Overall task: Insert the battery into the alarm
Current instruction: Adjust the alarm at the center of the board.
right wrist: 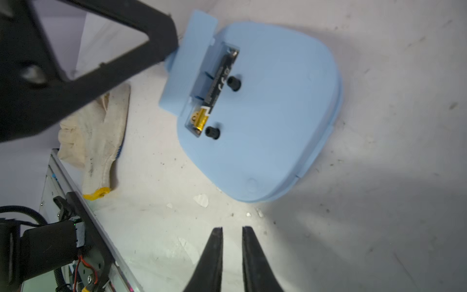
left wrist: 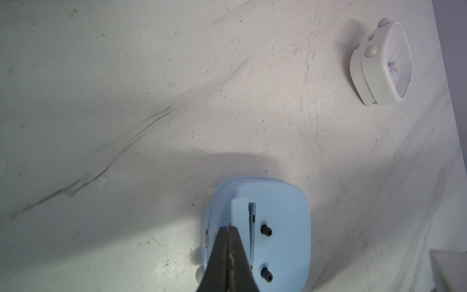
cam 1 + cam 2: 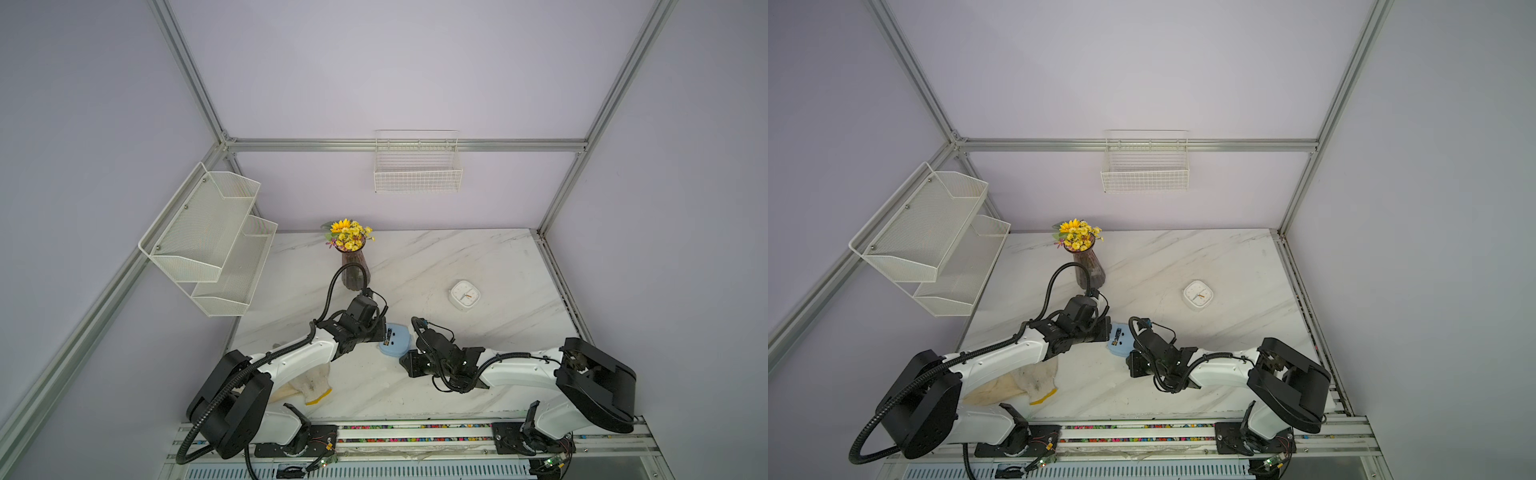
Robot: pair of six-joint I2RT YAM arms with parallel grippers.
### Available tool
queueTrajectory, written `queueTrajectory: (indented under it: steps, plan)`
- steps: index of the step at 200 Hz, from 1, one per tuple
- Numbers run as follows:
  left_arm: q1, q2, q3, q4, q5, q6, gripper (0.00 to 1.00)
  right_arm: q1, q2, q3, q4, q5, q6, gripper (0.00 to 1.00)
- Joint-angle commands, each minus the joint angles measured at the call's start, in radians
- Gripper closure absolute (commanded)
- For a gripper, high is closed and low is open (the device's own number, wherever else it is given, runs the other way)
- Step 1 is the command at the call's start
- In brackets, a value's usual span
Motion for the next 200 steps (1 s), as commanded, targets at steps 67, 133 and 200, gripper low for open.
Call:
queueTrajectory:
  steps: [67, 133, 200]
  plan:
    - [0.007, -0.016, -0.023, 0.035, 0.012, -0.087, 1.0, -0.109, 0.1, 0.078, 0.035, 0.127, 0.074, 0.82]
    - [0.005, -0.071, -0.069, 0.03, -0.102, -0.246, 1.0, -0.147, 0.049, 0.053, 0.043, 0.121, 0.045, 0.83]
    - [-0.012, -0.112, -0.097, 0.106, -0.172, -0.311, 1.0, -0.152, 0.038, 0.073, 0.024, 0.155, 0.03, 0.82]
